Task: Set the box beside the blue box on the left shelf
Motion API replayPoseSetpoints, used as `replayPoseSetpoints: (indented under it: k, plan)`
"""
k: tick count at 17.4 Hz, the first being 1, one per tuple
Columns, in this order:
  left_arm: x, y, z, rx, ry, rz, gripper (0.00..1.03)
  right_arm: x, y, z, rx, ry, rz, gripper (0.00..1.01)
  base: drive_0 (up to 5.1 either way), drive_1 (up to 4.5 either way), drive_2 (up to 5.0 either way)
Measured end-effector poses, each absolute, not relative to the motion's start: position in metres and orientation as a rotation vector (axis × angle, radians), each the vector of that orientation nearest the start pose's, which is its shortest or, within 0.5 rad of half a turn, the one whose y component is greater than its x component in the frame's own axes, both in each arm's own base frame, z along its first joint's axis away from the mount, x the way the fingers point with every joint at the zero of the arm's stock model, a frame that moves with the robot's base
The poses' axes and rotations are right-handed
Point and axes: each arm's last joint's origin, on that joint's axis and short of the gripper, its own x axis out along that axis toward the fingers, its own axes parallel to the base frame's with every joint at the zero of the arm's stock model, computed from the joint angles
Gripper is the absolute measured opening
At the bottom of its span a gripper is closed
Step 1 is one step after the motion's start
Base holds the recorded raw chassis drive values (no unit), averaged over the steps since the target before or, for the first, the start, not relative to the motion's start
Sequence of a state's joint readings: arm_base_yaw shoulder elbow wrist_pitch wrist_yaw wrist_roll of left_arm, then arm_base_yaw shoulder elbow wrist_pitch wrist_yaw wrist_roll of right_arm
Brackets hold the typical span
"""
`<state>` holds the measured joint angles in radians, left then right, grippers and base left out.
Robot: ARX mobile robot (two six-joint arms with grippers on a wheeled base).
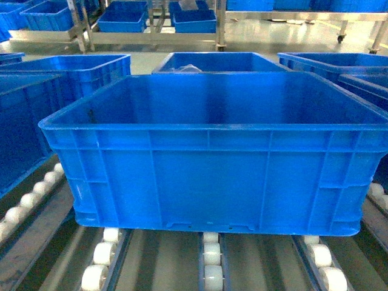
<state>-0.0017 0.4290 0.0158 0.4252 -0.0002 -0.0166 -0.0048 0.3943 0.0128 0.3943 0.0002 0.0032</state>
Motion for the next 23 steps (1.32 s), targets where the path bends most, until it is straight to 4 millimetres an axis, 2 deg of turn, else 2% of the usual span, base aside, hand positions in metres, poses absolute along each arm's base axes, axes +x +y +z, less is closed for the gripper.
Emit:
replayPoseSetpoints:
  k: [12,14,21,22,23]
  plan:
    - [0.108,0.000,0.172,-0.017,-0.017,-0.002,0.02,0.105,-0.001,0.168,0.003,0.011,-0.005,0.01,0.0,0.00,0.0]
    - [0.098,0.000,0.166,-0.016,0.014,0.001,0.02,0.097,-0.001,0.170,0.003,-0.020,-0.006,0.01,0.0,0.00,0.0]
    - [0.097,0.000,0.168,-0.014,-0.002,0.001,0.02,0.097,0.000,0.167,0.003,-0.002,-0.003,0.01,0.0,0.00,0.0]
    - [0.097,0.000,0.168,-0.014,0.001,0.001,0.10,0.097,0.000,0.167,0.002,-0.002,-0.003,0.10,0.0,0.00,0.0]
    - [0.097,0.000,0.168,-0.014,0.001,0.001,0.23,0.097,0.000,0.167,0.002,-0.003,-0.003,0.23,0.0,0.00,0.0]
